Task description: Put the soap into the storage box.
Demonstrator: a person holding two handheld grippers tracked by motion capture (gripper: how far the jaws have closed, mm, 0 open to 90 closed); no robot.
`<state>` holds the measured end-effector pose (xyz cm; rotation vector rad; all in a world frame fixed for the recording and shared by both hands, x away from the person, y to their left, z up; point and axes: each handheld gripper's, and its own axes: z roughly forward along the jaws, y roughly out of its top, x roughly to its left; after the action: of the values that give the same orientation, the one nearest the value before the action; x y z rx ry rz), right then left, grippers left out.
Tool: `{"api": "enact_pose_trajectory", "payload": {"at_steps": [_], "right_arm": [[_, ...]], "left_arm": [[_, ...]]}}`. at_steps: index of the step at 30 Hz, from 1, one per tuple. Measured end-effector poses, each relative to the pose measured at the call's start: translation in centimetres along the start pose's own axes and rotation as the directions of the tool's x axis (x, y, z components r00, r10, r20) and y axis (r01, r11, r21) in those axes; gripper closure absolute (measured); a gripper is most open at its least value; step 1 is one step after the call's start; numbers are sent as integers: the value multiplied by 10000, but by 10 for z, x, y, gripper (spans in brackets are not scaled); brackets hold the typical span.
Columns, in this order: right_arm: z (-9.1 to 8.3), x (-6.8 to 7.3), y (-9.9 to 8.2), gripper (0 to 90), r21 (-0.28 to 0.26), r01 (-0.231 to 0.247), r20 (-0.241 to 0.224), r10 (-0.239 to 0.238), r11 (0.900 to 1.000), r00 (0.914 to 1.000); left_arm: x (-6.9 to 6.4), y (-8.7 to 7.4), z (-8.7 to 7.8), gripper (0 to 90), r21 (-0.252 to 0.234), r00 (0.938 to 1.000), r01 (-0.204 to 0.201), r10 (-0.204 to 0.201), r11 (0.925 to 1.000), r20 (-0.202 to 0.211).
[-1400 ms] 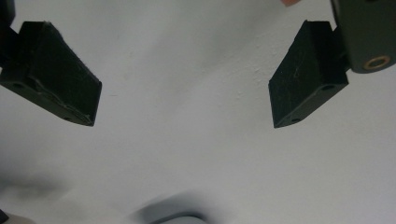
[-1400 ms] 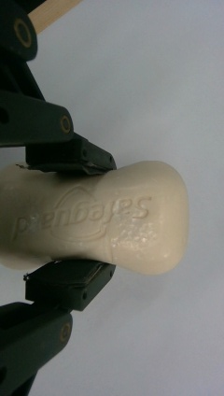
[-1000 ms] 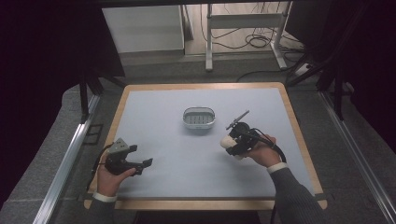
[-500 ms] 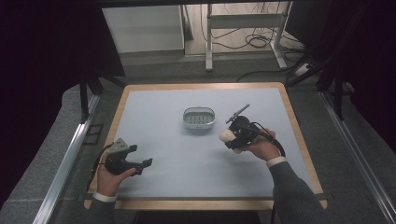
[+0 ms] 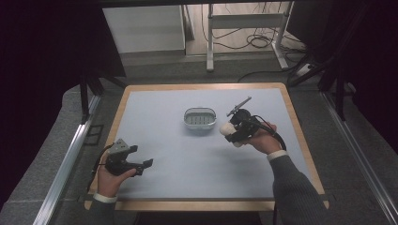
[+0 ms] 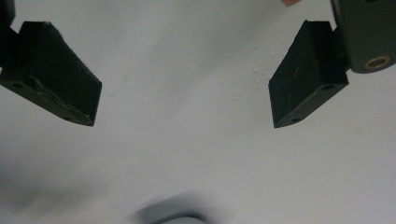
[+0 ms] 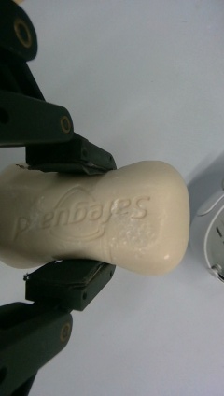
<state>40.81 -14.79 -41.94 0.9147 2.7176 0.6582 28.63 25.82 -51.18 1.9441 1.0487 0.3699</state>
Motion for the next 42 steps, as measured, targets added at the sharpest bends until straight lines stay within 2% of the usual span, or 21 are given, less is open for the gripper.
{"api": "enact_pose_trajectory", "payload": {"at_steps": [24, 42], "right_arm": [[1, -8, 22, 497, -28, 174, 110, -173, 9998, 9998], [11, -17, 33, 497, 8, 233, 160, -233, 9997, 9996]], "left_arm": [[0, 0, 0, 100, -23, 10000, 11, -11, 10000, 8], [0, 0, -1, 100, -54, 10000, 24, -24, 10000, 23]]}}
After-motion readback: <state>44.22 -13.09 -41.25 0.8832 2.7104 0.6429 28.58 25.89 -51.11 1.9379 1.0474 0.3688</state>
